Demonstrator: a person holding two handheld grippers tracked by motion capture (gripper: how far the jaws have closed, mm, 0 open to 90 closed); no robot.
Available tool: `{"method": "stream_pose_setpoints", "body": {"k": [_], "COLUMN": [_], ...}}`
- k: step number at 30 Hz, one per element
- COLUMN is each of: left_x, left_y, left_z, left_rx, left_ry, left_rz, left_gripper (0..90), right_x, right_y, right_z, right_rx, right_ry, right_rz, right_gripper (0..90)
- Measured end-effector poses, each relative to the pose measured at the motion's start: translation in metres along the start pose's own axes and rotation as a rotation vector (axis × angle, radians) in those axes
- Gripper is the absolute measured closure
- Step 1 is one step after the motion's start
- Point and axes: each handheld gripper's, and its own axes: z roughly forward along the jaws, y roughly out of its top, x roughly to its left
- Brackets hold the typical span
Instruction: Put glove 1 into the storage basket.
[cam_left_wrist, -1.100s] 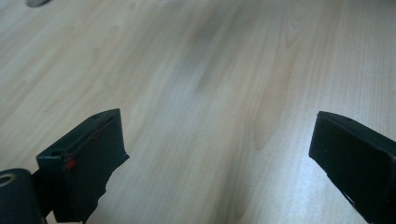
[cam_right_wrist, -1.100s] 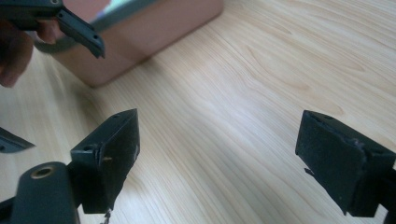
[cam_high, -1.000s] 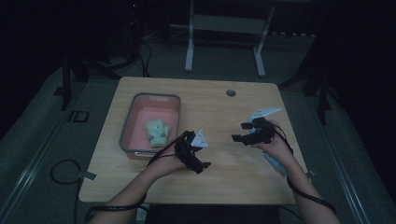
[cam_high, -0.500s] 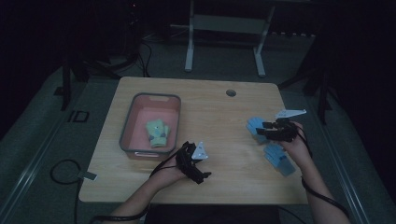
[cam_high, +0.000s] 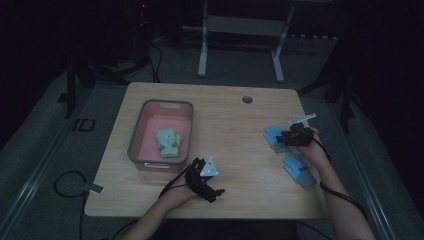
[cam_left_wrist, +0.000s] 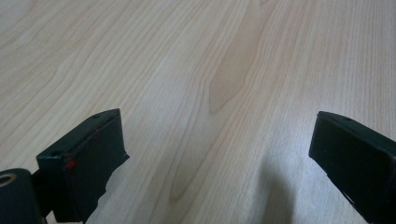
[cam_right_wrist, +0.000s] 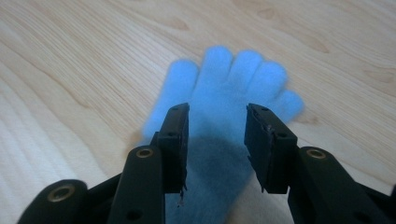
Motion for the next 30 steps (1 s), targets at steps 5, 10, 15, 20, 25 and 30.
{"method": "stream_pose_setpoints", "body": {"k": [5,10,15,20,25,30], "left_x": [0.001,0.0,0.001,0.003,0.003,0.001], "left_y": [-0.005,-0.008,-0.009,-0.011,-0.012,-0.012], "left_z": [0.0,0.0,-0.003,-0.003,-0.003,-0.003], "left_rx": [0.0,-0.001,-0.027,-0.029,-0.024,-0.031], "left_ry": [-0.009,-0.003,0.001,0.007,0.007,0.016], "left_rz": [-0.021,-0.016,-0.027,-0.028,-0.018,-0.005], "left_gripper": [3.6,3.5,3.5,3.5,3.5,3.5], "right_x": [0.0,0.002,0.009,0.028,0.06,0.085], "right_y": [-0.001,0.0,0.005,0.022,0.044,0.058], "right_z": [0.008,0.009,0.007,-0.01,-0.035,-0.05], "right_rx": [0.062,0.059,0.05,0.012,-0.056,-0.098], "right_ry": [0.002,-0.01,-0.046,-0.049,-0.04,-0.045], "right_rz": [-0.009,0.065,0.141,0.171,0.172,0.186], "right_gripper": [67.5,80.6,87.1,87.5,87.5,87.5]}}
